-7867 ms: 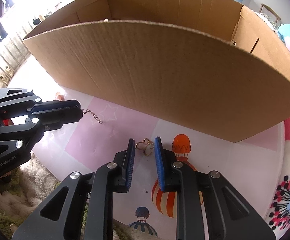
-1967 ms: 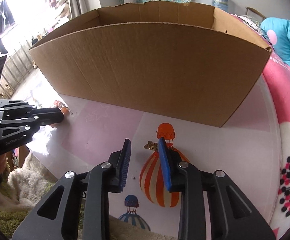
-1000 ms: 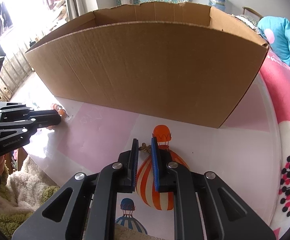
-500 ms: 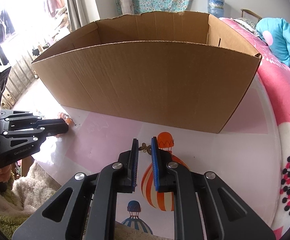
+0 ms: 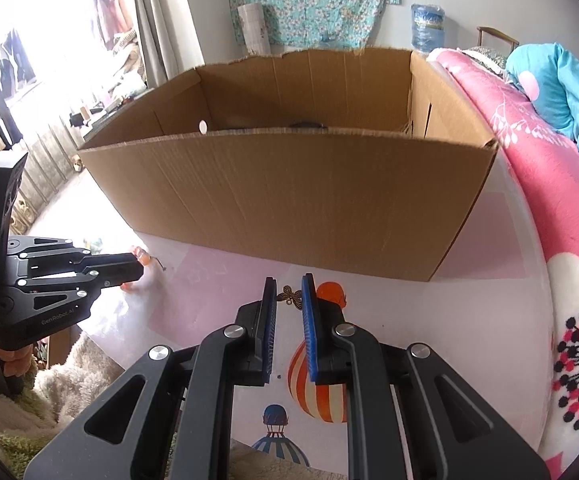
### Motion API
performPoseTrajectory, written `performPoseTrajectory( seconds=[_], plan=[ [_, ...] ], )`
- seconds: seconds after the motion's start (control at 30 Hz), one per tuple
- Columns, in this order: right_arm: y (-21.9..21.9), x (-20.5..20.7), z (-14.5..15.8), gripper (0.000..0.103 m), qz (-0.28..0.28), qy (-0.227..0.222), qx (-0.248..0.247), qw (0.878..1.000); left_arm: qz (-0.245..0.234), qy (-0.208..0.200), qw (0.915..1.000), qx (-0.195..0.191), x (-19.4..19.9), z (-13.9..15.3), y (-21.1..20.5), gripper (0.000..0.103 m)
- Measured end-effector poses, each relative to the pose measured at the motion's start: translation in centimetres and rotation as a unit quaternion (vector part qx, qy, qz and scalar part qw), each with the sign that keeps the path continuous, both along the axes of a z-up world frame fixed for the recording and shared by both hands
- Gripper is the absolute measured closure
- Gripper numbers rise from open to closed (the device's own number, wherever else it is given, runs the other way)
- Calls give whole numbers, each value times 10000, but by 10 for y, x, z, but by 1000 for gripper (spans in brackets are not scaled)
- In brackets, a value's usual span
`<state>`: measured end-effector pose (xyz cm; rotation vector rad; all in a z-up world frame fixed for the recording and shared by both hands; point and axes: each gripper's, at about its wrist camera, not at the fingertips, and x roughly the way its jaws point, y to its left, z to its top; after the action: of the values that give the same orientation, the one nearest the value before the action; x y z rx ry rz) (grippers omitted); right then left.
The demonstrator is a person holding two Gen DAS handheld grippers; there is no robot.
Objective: Organize jewelry
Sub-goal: 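Close the right gripper on the small gold charm, then carry the bracelet and charm over the box and open both grippers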
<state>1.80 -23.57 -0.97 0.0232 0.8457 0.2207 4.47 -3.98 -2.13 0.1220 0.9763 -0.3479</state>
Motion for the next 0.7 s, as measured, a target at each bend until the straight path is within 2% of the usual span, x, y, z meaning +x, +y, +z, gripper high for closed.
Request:
performPoseTrajectory(
  seconds=[0.2, 0.5, 0.7],
  plan=[
    [-4, -9, 24, 90, -56, -300, 185, 9994, -20, -482, 9977, -469, -18, 45, 17, 94],
    [-10, -12, 77, 90, -64, -907, 526, 9945, -521, -1007, 9833, -1422, -30, 126, 25, 94],
    [-15, -10, 108, 90, -2, -1286, 579, 9900, -696, -1261, 9766, -1599, -14, 154, 17, 94]
  ],
)
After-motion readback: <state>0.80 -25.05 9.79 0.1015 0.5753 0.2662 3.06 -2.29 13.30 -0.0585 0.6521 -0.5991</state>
